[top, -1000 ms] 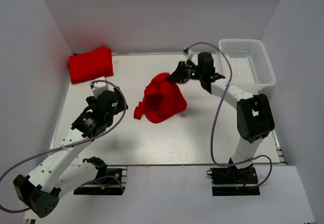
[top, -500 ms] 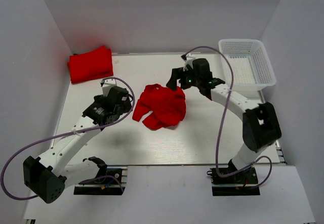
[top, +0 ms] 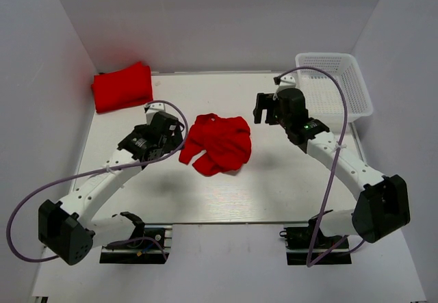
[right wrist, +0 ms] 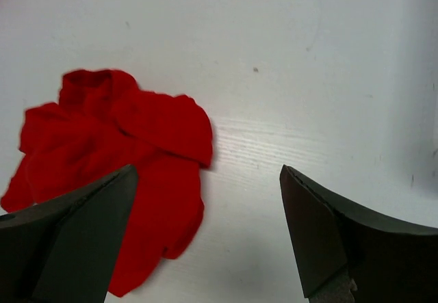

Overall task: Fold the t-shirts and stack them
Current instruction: Move the tshirt to the center of the board, then flatten out the tshirt

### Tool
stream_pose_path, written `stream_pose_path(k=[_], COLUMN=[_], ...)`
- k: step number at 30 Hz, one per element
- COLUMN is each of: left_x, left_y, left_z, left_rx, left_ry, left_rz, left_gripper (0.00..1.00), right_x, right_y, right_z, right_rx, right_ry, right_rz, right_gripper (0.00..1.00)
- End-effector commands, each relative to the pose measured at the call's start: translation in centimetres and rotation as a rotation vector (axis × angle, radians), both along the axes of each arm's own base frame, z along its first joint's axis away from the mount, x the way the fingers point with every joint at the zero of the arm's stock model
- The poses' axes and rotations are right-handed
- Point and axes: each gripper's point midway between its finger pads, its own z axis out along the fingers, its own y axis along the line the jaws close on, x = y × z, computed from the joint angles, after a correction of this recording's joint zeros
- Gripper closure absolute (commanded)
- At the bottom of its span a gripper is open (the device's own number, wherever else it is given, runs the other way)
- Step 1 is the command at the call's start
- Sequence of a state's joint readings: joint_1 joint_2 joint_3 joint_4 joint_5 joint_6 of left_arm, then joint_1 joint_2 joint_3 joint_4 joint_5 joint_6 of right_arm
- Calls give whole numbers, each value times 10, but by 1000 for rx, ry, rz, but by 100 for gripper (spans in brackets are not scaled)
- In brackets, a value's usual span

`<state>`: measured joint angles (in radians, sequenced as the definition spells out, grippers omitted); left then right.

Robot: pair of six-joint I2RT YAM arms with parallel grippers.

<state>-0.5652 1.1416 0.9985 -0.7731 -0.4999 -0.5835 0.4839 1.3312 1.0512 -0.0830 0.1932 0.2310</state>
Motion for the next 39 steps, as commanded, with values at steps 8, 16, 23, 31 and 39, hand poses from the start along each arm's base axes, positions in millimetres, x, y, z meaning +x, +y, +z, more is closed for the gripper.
stream_pose_path(k=[8,16,23,31,39], left_x=[23,40,48,53,68], left_y=[-32,-49,-42,-48,-42], left_z=[-53,-117,-147,-169,-133], left_rx=[54,115,145,105,127], left_ry=[145,258,295,319,227], left_rz=[-155,-218,-198,-258,-205], left_gripper=[0,0,14,86,100], right_x=[-13,-20,-13,-8,16], right_y=[-25,3,22,37,44], right_z=[-64,-118,-149,-166,-165], right_rx=[-60,-20,-8,29,59], right_ry=[194,352,409,430,394], right_rz=[-150,-53,17,61,16], right_gripper=[10,15,18,24,50])
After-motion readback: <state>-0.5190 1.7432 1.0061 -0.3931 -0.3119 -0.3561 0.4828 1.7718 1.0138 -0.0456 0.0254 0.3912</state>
